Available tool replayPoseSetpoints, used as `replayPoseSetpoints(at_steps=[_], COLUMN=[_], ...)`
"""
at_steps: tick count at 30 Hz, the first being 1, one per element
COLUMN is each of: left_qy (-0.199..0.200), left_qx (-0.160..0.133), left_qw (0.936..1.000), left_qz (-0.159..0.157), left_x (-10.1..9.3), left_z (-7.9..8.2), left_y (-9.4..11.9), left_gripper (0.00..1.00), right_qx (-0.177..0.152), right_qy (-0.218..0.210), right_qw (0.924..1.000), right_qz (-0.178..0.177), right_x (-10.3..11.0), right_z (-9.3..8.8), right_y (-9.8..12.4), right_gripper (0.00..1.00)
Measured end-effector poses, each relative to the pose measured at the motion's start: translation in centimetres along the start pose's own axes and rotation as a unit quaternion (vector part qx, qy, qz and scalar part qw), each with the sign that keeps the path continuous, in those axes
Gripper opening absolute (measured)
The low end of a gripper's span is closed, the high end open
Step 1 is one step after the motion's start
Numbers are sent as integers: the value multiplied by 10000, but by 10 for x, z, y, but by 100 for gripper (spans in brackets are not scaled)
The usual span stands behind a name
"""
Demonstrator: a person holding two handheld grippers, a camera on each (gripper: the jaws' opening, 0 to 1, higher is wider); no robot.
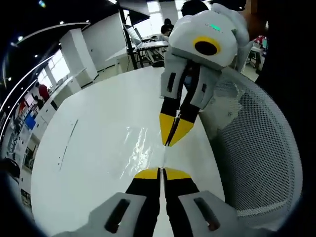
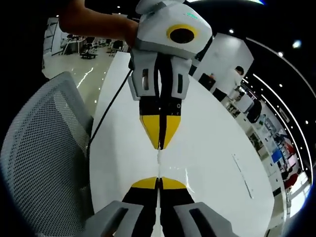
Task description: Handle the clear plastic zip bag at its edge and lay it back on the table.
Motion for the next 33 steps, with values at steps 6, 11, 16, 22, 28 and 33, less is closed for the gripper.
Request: replayPoseSetpoints(at_steps=[6,11,16,22,28,33], left_qy=[-286,-865,-1024,-1281,-1426,-1518], left_qx=[101,247,394,415,467,526], left_qw=[9995,9959,9938,9905,9882,9865], left_qz=[-5,-102,-150,-266,-311,-330], left_x=[2,2,2,2,2,2], left_z=[-3,-7,-12,-11,-12,-14], left_y=[-2,-7,-13,-17,-19,-20], left_gripper=[7,6,5,1,0,0], right_qx=[9,8,-5,6,28,-44], right_qy=[36,84,82,62,48,-35], right_qw=[10000,10000,10000,10000,10000,10000], right_qz=[31,7,4,1,-3,-39], right_x=[0,-2,-3,-2,-2,-1], right_z=[0,1,2,1,1,2], right_y=[-1,-1,1,2,2,1], right_gripper=[0,0,0,0,0,1])
Point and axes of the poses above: the point that each gripper's makers call its tool centre point, and the gripper's own axes: y roughly backward along the fingers, x roughly to its left, z roughly out of its top, the point moved 8 cm from there along y, roughly backward along the fingers, and after that the axes turned 14 degrees about -x, right-handed, at the moved point
